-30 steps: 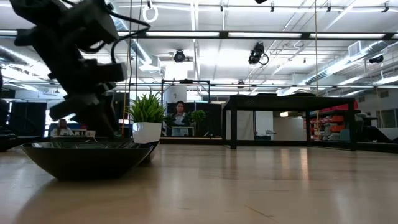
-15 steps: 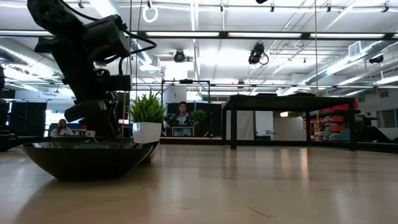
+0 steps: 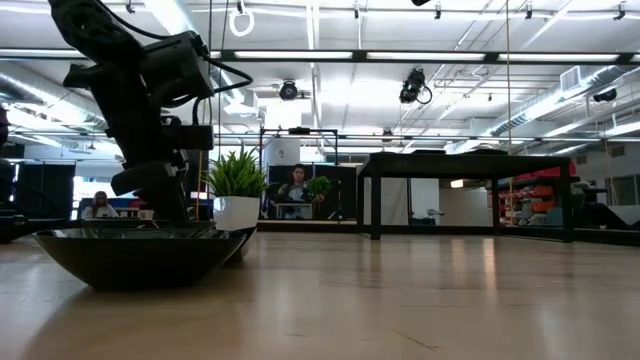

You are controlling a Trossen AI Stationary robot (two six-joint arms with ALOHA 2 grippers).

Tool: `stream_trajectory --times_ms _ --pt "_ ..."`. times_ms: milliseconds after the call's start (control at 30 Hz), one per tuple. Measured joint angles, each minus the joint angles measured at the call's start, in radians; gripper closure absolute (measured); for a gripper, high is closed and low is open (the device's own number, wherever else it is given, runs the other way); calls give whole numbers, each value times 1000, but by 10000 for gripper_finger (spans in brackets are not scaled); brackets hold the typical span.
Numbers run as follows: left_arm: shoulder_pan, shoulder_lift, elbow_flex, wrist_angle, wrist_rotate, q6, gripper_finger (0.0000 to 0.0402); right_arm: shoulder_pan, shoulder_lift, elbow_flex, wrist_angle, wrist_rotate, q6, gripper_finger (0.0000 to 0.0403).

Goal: Pick & Place Mini shaped plates
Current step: Stack the black leaf-shaped plate on top of the black leaf-shaped plate on the shelf

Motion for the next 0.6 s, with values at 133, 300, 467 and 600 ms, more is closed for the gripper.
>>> stream_trajectory --times_ms 133,300,467,600 --pt "0 0 0 0 0 -6 380 0 0 0 0 0 0 394" --pt "-16 0 0 2 -2 -7 395 0 0 0 0 0 0 394" --pt "-54 -10 0 -3 -1 -21 398 0 0 0 0 0 0 394" --pt "-112 -44 23 -40 0 -57 398 0 0 0 0 0 -3 394"
